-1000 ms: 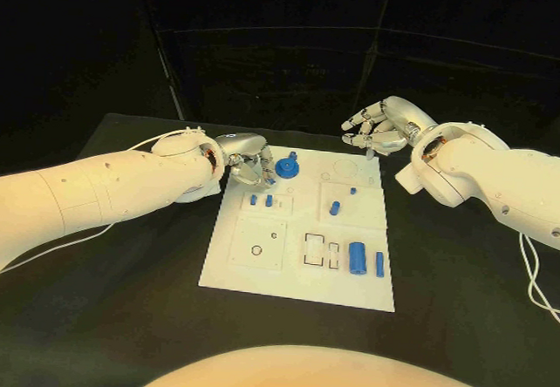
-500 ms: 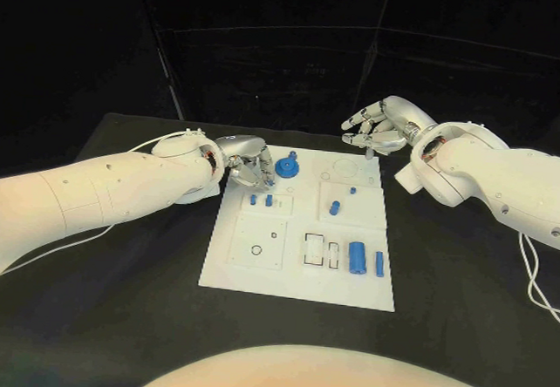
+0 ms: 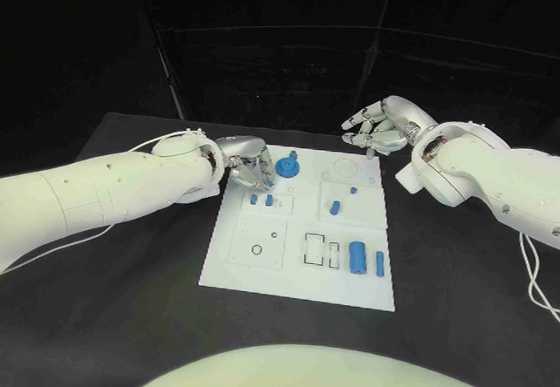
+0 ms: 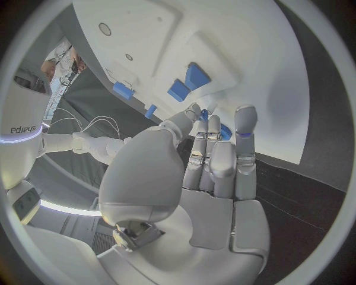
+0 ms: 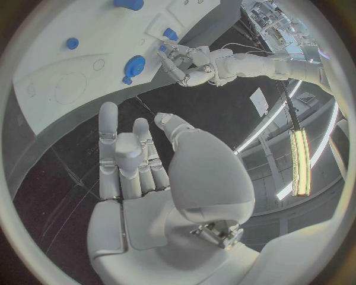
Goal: Assemble the parts on the task board
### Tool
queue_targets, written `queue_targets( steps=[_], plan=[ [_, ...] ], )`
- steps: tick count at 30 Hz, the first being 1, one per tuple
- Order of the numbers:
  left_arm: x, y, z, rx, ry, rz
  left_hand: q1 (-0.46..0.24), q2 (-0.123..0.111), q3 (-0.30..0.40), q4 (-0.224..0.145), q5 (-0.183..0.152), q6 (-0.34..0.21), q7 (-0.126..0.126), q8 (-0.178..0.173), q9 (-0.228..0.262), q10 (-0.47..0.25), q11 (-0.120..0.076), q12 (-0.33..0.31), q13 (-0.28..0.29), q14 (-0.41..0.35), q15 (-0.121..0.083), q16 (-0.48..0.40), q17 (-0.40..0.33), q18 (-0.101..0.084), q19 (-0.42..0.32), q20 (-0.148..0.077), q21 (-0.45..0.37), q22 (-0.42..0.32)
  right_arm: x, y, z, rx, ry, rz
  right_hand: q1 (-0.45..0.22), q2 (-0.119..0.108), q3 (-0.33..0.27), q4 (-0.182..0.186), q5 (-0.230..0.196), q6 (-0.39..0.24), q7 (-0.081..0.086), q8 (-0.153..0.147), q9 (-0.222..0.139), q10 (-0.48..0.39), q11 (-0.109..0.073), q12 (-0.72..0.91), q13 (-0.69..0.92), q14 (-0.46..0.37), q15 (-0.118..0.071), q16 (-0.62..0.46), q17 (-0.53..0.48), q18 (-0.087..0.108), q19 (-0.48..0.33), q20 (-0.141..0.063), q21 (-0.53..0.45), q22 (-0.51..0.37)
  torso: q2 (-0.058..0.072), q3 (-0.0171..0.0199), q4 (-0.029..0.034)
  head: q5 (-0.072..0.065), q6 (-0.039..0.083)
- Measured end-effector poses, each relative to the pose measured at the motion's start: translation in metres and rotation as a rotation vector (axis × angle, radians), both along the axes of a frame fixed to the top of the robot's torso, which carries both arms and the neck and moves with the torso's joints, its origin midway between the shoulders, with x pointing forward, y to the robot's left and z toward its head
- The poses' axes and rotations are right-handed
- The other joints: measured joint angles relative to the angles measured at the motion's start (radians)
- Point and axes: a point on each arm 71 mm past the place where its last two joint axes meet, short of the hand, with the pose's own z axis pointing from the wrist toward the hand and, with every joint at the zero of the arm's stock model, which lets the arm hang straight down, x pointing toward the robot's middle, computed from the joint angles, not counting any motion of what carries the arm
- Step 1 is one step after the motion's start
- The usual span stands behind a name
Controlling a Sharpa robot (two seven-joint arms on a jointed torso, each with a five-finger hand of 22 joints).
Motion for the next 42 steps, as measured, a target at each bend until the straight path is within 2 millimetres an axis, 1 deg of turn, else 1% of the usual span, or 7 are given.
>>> queue_targets(
  steps=[12, 30, 34, 39, 42],
  plan=[
    [0.0013, 0.0025, -0.0011, 0.006, 0.007, 0.006, 0.0, 0.0, 0.0, 0.0, 0.0, 0.0, 0.0, 0.0, 0.0, 0.0, 0.0, 0.0, -0.001, 0.0, 0.0, 0.0, -0.001, 0.0, 0.0, 0.0, 0.0, 0.0, -0.0001, -0.0003, 0.0, 0.0, 0.0, 0.0, 0.0, 0.0, 0.0, 0.0, 0.0, 0.0, 0.0, 0.0, 0.0, 0.0, 0.0, 0.0, 0.0, 0.0, 0.0, 0.0, 0.0, 0.0, 0.0, 0.0, 0.0, 0.0, 0.0, 0.0006, -0.0001, 0.0, 0.0],
    [0.0018, 0.0036, -0.0011, 0.006, 0.01, 0.009, 0.0, 0.0, 0.003, -0.003, 0.0, 0.0, 0.0, 0.0, 0.0, 0.0, 0.0, 0.0, -0.001, 0.0, 0.0, 0.0, -0.003, 0.0, 0.0, 0.0, 0.0, 0.0, -0.0001, -0.0006, 0.0, 0.0, 0.0, -0.001, 0.0, 0.0, 0.0, 0.0, 0.0, 0.0, 0.0, 0.0, 0.0, 0.0, 0.0, 0.0, 0.0, 0.0, 0.0, 0.0, 0.0, 0.0, 0.0, 0.0, 0.0, 0.0, 0.0, -0.0001, 0.0, 0.002, -0.001],
    [0.0018, 0.004, -0.0011, 0.007, 0.01, 0.009, 0.0, 0.0, 0.003, -0.003, 0.0, -0.003, 0.003, 0.0, 0.0, 0.0, 0.0, 0.0, -0.001, 0.0, 0.0, 0.0, -0.003, 0.0, 0.0, 0.0, 0.0, 0.0, 0.0, -0.0007, 0.0, 0.0, 0.0, -0.001, 0.0, 0.0, 0.0, 0.0, 0.0, 0.0, 0.0, 0.0, 0.0, 0.0, 0.0, 0.0, 0.0, 0.0, 0.0, 0.0, 0.0, 0.0, 0.0, 0.0, 0.0, 0.0, 0.0, 0.0, 0.0, 0.002, -0.002],
    [0.0017, 0.0046, -0.001, 0.006, 0.009, 0.01, 0.004, 0.003, 0.004, -0.004, -0.001, -0.003, 0.003, 0.0, 0.0, 0.0, 0.0, 0.0, 0.0, 0.0, 0.0, 0.0, -0.004, 0.0, 0.004, 0.004, 0.0, 0.002, 0.0, -0.0007, 0.0, 0.0, 0.0, -0.001, 0.0, 0.0, 0.0, 0.0, 0.0, 0.0, 0.0, 0.0, 0.0, 0.0, 0.0, 0.0, 0.0, 0.0, 0.0, 0.0, 0.001, 0.0, 0.0, 0.0, 0.0, 0.0, 0.0, 0.0001, 0.0, 0.002, -0.002],
    [0.0017, 0.005, -0.001, 0.006, 0.009, 0.01, 0.01, 0.001, 0.006, -0.006, 0.004, -0.003, 0.003, -0.001, 0.0, 0.0, 0.0, 0.0, 0.0, 0.0, 0.0, 0.0, -0.004, 0.0, 0.004, 0.003, 0.0, 0.002, 0.0, -0.0009, 0.0, 0.0, 0.0, -0.001, 0.0, 0.0, 0.0, 0.0, 0.0, 0.0, 0.0, 0.0, 0.0, 0.0, 0.0, 0.0, 0.0, 0.0, 0.0, 0.0, 0.001, 0.0, 0.0, 0.0, 0.0, 0.0, 0.0, 0.0001, 0.0, 0.003, -0.002]
  ],
)
